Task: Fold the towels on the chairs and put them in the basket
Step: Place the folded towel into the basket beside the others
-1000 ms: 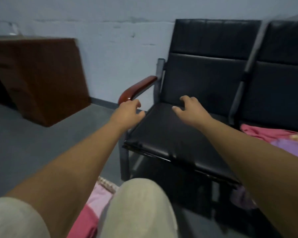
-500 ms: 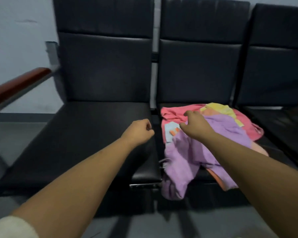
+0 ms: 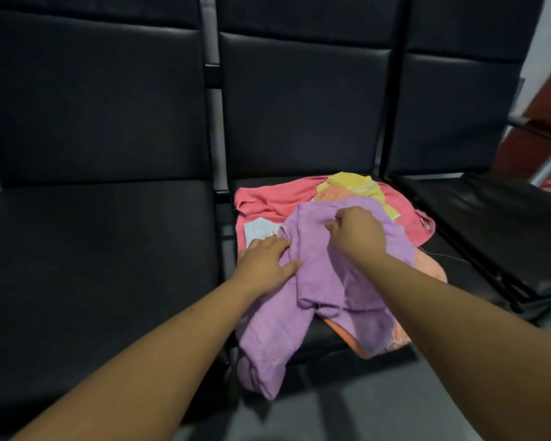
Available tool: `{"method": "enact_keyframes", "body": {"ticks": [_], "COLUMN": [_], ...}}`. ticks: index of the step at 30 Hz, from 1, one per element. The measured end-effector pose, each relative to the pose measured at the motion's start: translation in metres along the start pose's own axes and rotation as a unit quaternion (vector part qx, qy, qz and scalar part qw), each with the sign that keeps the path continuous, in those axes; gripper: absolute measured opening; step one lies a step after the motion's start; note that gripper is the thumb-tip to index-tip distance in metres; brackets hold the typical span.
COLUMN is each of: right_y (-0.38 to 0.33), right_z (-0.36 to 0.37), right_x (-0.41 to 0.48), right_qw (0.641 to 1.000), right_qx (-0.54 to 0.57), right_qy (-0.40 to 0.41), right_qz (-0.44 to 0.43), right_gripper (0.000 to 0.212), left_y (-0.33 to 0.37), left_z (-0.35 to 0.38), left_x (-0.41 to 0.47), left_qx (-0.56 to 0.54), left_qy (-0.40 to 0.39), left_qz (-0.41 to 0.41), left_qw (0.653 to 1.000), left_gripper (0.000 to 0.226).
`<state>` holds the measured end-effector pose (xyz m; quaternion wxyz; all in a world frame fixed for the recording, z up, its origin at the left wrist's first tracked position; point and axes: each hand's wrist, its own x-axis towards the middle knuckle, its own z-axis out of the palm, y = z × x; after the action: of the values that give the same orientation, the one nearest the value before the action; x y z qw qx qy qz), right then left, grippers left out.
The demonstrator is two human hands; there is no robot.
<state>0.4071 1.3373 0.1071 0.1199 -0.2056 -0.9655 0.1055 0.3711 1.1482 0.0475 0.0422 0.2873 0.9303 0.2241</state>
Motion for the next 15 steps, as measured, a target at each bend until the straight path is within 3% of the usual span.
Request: {"method": "enact_keyframes", "body": {"ticks": [3, 6, 9, 13, 15], "right_y": [-0.011, -0.027, -0.045, -0.071, -0.086], "right_z": [-0.024, -0.061, -0.103, -0.15, -0.17], "right_x": [-0.008, -0.019, -0.028, -0.042, -0.051], "right_qw": [0.996, 0.982, 0.959, 0.925, 0.91], "right_qx": [0.069, 0.14, 0.216, 0.32, 0.356], "right_qy": [0.05, 0.12, 0.171, 0.166, 0.158], "right_qz": [-0.002, -0.035, -0.07, -0.122, -0.14], "right_gripper": [0.029, 0.031, 0.029, 0.026, 0.02], "left_y": [0.006, 0.022, 0.046, 0.069, 0.074], "left_z": [-0.009, -0.027, -0.059, -0.112, -0.14], "left_x": [-0.001, -0.009, -0.02, -0.037, -0.051], "left_qx": [-0.044, -0.185, -0.339, -0.486, -0.534], "left_qy": [-0.02, 0.013, 0.054, 0.1, 0.109], "left_qz": [-0.012, -0.029, -0.037, 0.002, 0.019], "left_qw": [0.999, 0.982, 0.939, 0.868, 0.838], "left_gripper": [0.053, 0.044, 0.045, 0.069, 0.06]}}
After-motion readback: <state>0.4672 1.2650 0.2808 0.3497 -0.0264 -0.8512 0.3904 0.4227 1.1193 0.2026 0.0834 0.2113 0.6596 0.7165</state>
